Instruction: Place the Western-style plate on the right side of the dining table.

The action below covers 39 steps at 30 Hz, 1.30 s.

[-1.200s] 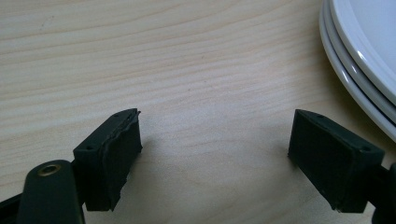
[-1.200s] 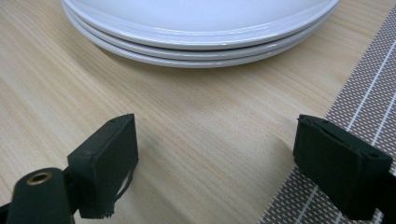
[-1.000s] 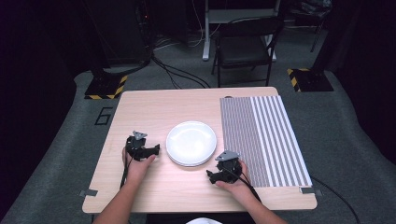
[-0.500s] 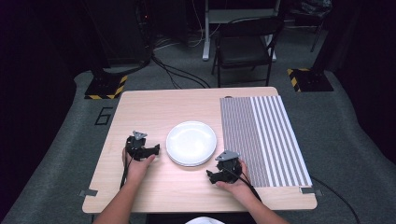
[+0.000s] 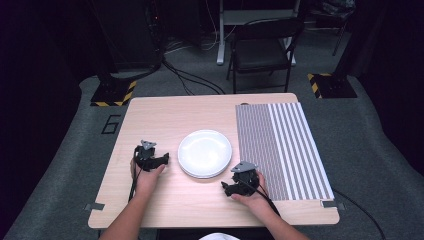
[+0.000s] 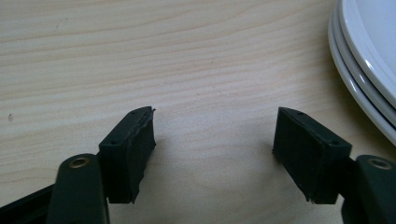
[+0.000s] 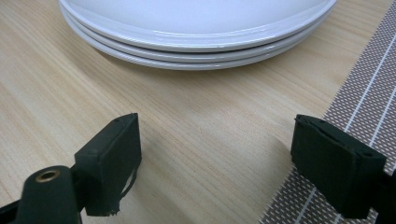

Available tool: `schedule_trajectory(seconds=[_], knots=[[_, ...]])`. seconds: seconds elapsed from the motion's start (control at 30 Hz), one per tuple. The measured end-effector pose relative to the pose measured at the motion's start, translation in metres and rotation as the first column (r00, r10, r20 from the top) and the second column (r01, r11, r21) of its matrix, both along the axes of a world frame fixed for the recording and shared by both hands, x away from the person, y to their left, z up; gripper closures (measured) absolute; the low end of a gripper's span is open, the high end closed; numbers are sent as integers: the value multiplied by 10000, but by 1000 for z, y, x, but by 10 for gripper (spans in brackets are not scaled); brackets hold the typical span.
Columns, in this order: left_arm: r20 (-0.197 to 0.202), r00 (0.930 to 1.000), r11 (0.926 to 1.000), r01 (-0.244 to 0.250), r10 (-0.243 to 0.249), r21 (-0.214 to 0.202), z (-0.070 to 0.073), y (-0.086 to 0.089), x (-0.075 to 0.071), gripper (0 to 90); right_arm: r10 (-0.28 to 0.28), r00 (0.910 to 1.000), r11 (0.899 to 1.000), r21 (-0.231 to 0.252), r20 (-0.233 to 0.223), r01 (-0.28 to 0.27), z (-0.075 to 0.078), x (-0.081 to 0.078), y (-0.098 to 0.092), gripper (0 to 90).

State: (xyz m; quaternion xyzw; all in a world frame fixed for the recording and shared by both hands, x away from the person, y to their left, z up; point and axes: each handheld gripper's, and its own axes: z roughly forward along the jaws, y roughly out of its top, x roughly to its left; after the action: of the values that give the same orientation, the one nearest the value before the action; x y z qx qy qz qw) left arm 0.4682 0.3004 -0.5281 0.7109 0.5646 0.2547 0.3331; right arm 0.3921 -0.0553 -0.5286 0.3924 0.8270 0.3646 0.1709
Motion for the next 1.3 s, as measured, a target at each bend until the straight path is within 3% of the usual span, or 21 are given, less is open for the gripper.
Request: schedule_trajectory(seconds=[0.23,0.5,0.6,0.8,1.07,1.3], knots=[[-19,10000,10000,-73,73,-9,1,3,0,390,-278,9995,9995,147,124,277,1,-1,-2,259],[-127,9999,9990,-89,84,-431,8,-1,-1,447,-445,9988,9987,257,181,440,3,-3,-5,315],[-96,9999,9991,29,-33,-423,13,-7,2,463,-484,9988,9984,283,89,481,9,-2,-7,347],[139,9992,9959,387,-377,-818,31,-20,4,480,-730,9973,9960,523,-13,730,17,1,-15,401],[-45,9956,9909,924,-932,-975,44,-34,12,490,-694,9975,9953,672,-125,701,19,2,-18,420],[-82,9935,9827,1113,-1138,-1481,54,-47,22,503,-712,9975,9949,712,-32,712,20,3,-20,417]])
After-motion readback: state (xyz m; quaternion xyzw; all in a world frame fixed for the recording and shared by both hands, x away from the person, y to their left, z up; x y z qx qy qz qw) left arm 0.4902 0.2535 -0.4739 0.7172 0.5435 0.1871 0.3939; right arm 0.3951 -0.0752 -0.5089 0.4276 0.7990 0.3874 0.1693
